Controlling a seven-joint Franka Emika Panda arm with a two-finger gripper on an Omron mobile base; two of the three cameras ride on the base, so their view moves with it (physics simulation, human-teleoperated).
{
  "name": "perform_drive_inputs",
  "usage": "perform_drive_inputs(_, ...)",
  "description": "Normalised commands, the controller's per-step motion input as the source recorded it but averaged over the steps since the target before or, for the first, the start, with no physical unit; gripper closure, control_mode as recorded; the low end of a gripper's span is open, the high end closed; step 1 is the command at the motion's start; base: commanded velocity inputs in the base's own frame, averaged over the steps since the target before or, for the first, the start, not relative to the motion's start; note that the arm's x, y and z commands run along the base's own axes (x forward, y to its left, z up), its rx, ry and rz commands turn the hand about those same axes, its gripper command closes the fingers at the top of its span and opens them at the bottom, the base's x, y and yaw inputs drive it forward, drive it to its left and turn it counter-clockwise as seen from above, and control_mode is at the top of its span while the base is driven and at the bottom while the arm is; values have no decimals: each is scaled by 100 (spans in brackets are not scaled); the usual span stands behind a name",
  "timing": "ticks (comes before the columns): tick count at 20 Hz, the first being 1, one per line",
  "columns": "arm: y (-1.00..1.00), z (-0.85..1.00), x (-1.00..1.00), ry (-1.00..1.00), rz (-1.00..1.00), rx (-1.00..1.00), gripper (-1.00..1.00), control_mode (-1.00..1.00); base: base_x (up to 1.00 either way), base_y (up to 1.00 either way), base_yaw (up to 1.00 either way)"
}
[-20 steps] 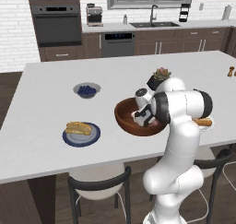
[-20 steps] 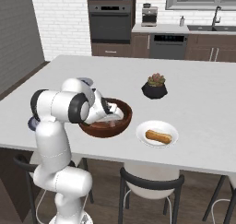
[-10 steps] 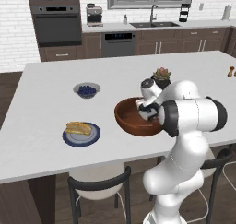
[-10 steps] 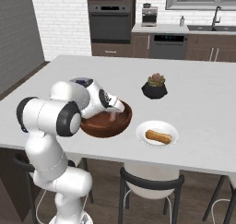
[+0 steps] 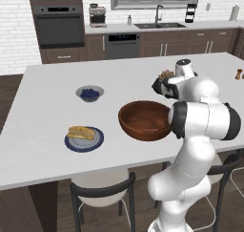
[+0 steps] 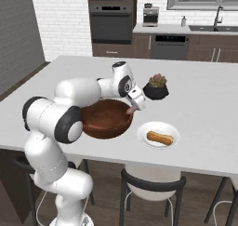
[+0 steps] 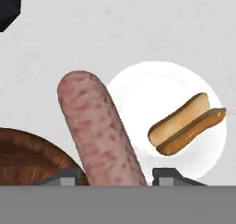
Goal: Place one bun and one sausage from the bowl on each plate.
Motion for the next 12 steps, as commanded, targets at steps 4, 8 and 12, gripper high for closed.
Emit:
perform_drive_inputs(4,-100,-21,0,9,-66,14,100,-100,0,0,0)
perform_drive_inputs(8,-88,-59,0,3,-61,8,100,-100,0,0,0)
perform_drive_inputs(12,-14,-57,0,-8,-15,4,100,-100,0,0,0)
